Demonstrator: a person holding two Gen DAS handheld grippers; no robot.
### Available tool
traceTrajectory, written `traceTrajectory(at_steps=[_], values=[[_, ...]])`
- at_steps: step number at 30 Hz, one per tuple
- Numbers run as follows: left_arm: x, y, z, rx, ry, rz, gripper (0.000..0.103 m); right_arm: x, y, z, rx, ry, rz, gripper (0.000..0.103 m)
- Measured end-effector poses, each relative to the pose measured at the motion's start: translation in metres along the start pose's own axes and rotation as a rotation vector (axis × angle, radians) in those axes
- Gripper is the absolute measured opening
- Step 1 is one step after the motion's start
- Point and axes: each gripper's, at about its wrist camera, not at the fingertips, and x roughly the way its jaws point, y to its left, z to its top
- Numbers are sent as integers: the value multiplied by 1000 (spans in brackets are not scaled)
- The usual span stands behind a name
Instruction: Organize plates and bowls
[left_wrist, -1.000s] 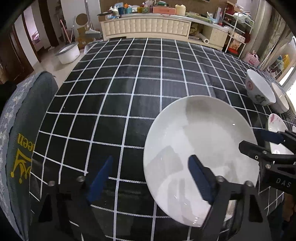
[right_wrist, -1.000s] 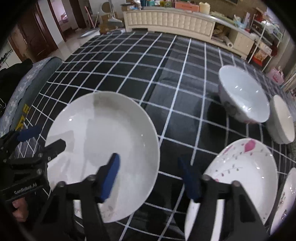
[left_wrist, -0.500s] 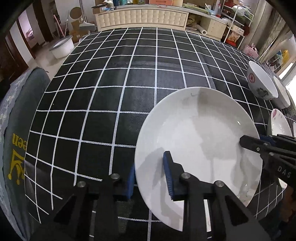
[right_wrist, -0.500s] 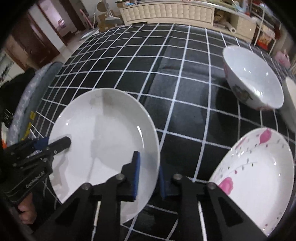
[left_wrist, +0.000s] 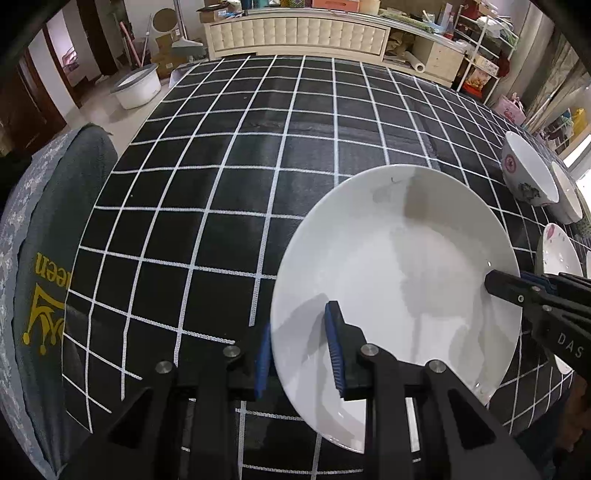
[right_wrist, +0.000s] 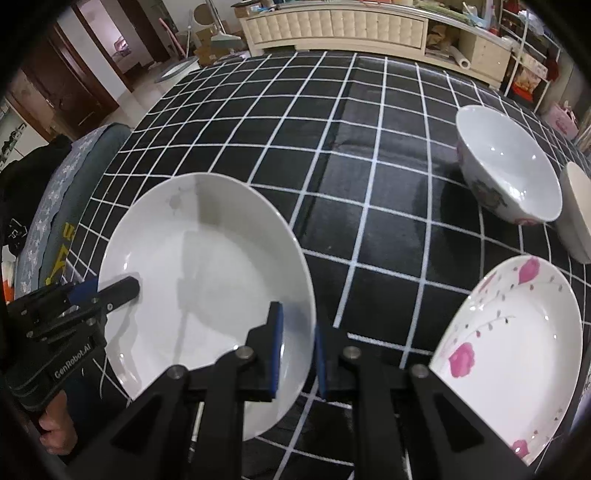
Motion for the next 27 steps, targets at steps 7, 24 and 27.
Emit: traceTrajectory(at_steps=[7,24,27], values=[[9,2,3,-10,3,-12,24,10,6,8,-11,12,-33,19],[-57,-36,-6,45,-109,-39,34,-54,-24,-14,50,-115,-66,39],[-63,-64,-9,99,-112,-78,34,-66,-41,-22,86,-136,-88,39]])
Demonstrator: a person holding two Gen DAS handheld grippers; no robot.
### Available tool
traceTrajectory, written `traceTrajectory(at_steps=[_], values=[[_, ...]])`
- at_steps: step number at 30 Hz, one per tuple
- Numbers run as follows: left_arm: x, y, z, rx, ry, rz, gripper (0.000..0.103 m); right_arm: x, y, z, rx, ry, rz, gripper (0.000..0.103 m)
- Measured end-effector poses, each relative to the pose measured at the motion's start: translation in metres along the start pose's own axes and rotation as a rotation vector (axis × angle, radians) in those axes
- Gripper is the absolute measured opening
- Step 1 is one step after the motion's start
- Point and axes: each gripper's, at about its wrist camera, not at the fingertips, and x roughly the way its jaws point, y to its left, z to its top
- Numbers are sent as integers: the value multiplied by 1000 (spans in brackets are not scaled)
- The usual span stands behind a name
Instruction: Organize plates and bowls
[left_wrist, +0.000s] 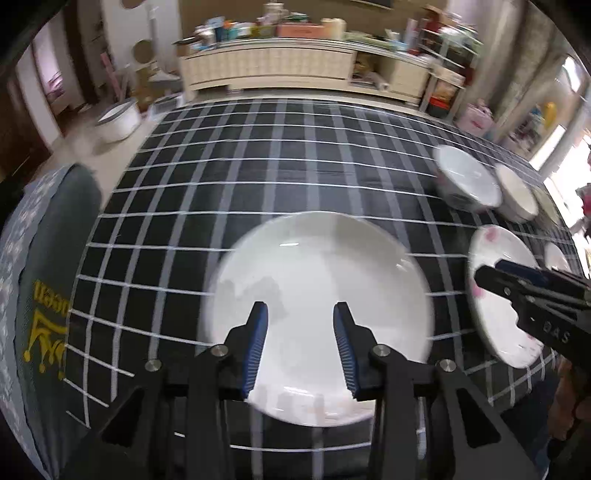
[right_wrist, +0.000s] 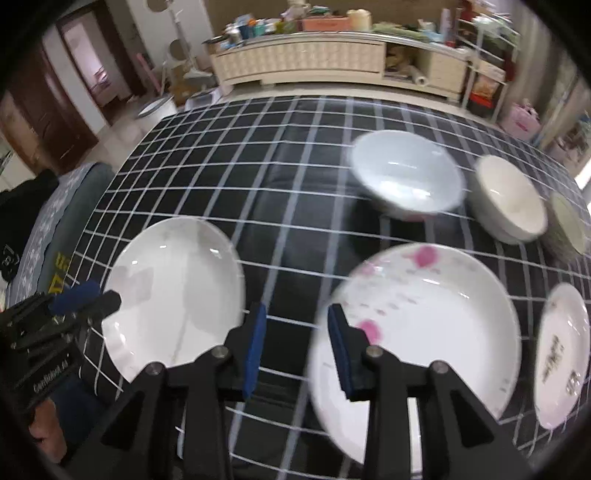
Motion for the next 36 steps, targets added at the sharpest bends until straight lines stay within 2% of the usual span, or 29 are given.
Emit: traceTrajectory(at_steps=[5,10,18,28,36], values=[[4,-50,3,59,17,-49,36,-18,-43,-14,50,-13,-35,52],[9,-96,5,107,37,-95,37,-31,-85,-25,111,-21,-77,52],[32,-144,11,167,77,-102,38,-29,-137,-38,183,6,-93,52],[71,-168,16,172,149,-103,38,-12,-169,-43,216,55,-85,52],[86,-177,13,197,168,-72,38,3,-172,-48,208,81,-62,52]])
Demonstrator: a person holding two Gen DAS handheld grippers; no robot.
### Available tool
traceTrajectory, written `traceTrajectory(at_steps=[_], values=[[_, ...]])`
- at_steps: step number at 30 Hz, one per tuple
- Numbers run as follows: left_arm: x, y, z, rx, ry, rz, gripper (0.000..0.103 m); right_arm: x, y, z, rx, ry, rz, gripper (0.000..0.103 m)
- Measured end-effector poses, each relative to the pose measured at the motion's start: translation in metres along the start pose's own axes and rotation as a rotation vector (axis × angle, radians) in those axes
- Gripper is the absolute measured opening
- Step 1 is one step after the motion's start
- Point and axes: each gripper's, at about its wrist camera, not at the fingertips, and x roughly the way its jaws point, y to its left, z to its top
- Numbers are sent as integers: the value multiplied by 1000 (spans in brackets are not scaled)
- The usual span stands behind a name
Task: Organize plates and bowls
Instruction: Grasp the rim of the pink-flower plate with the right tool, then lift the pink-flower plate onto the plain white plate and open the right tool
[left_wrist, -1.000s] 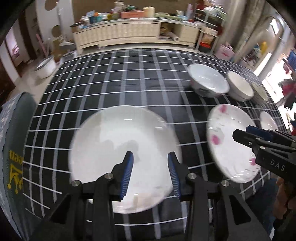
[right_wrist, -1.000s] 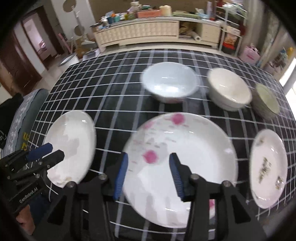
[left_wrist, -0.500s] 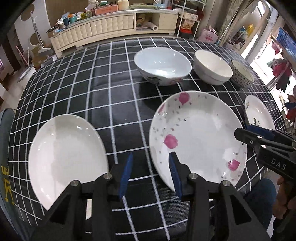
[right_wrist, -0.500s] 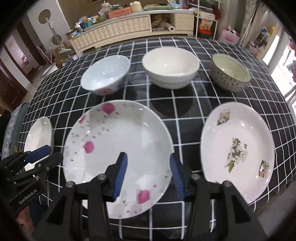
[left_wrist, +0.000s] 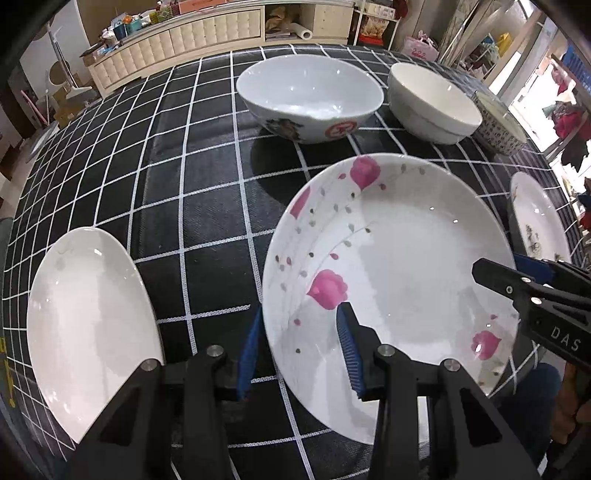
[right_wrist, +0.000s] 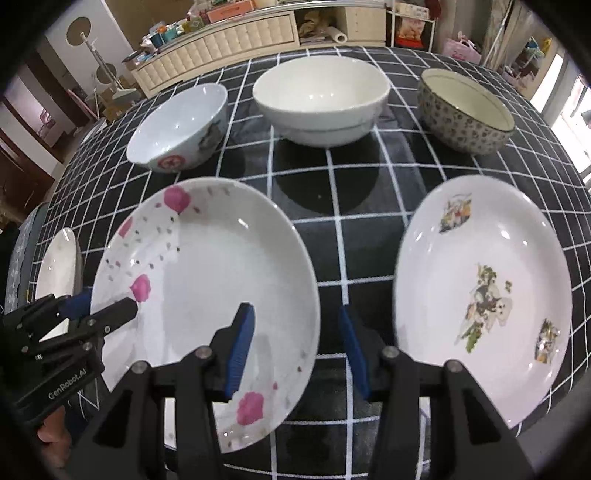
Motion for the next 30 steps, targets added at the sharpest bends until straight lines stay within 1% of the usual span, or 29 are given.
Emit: traceTrajectory(at_steps=[3,4,5,6,8,11,15,18,20,23,30], values=[[3,-1,-2,-1,3,-12,36,1,2,-1,-6,3,17,52],[3,-2,-2,1,2,-14,36,1,3,-1,-13,6,10,52],[3,-3,-3,4,-4,-13,35,3,5,-1,-18,9,4,50],[3,-4,-3,6,-6,-7,35,5,7,-2,-20,14,5,42],[3,-3,-3,4,-3,-8,34,8,7,-3,-17,30,11,36],[3,-5,-2,4,-3,-1,32,8,5,-6,-7,15,10,32],[2,-7,-2,4,-13,41,26,7,1,-6,6,14,7,27],[-2,-6,-6,6,-14,67,23,-1,2,-10,0,0,10,23],[-10,-6,-10,19,-25,84,23,-10,7,-12,-7,-11,13,23],[-25,0,-15,20,-51,84,23,-19,15,-13,-25,-30,1,23],[-55,32,-28,-26,-95,96,22,-31,51,-6,-56,-59,33,23]])
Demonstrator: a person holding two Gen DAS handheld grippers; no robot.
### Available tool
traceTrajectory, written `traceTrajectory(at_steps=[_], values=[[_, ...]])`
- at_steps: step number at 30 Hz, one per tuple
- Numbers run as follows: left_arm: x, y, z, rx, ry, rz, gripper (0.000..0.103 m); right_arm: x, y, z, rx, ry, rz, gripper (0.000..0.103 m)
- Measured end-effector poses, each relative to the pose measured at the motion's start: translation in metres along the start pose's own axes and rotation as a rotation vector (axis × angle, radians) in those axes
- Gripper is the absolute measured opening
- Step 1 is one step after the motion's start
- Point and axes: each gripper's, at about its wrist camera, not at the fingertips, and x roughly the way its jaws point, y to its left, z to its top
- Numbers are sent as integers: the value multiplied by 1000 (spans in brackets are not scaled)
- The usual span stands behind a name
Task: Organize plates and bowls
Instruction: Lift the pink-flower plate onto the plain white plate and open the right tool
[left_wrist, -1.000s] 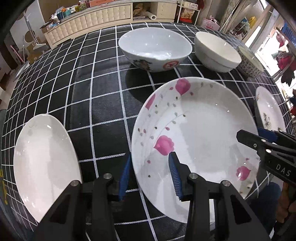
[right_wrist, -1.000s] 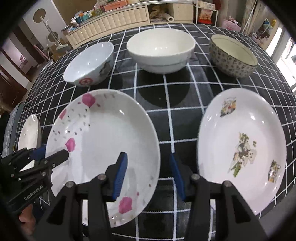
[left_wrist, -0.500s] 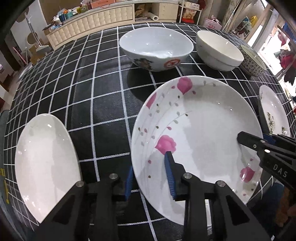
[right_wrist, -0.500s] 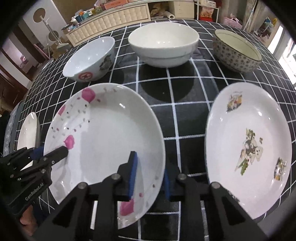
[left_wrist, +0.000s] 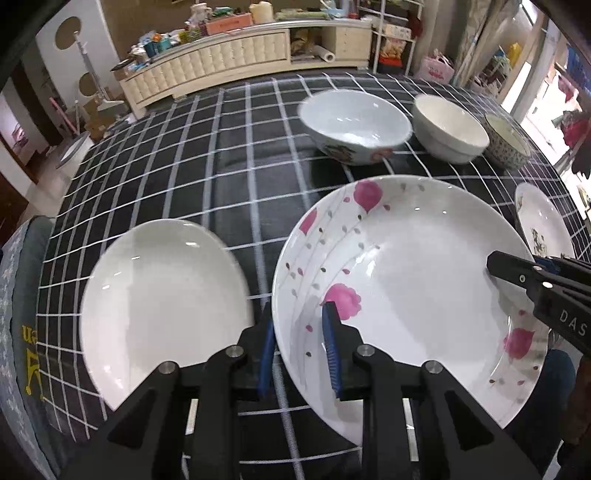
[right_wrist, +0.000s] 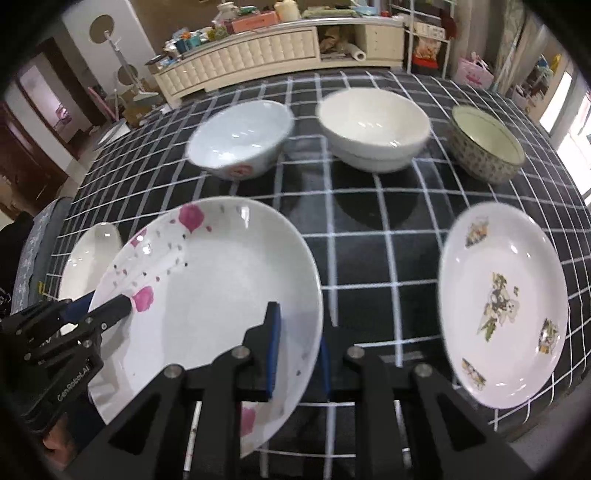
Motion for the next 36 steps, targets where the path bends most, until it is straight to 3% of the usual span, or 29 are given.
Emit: traceTrajectory(at_steps=[14,26,36], values=[[-20,97,-38,-165,1,65,19,22,87,1,-135,35,90,23],[-14,145,-60,-239,15,82,19,40,136,12,-208,53,114,22],[-8,165,-60,-277,30,66,19,52,153,22,-244,57,114,21]])
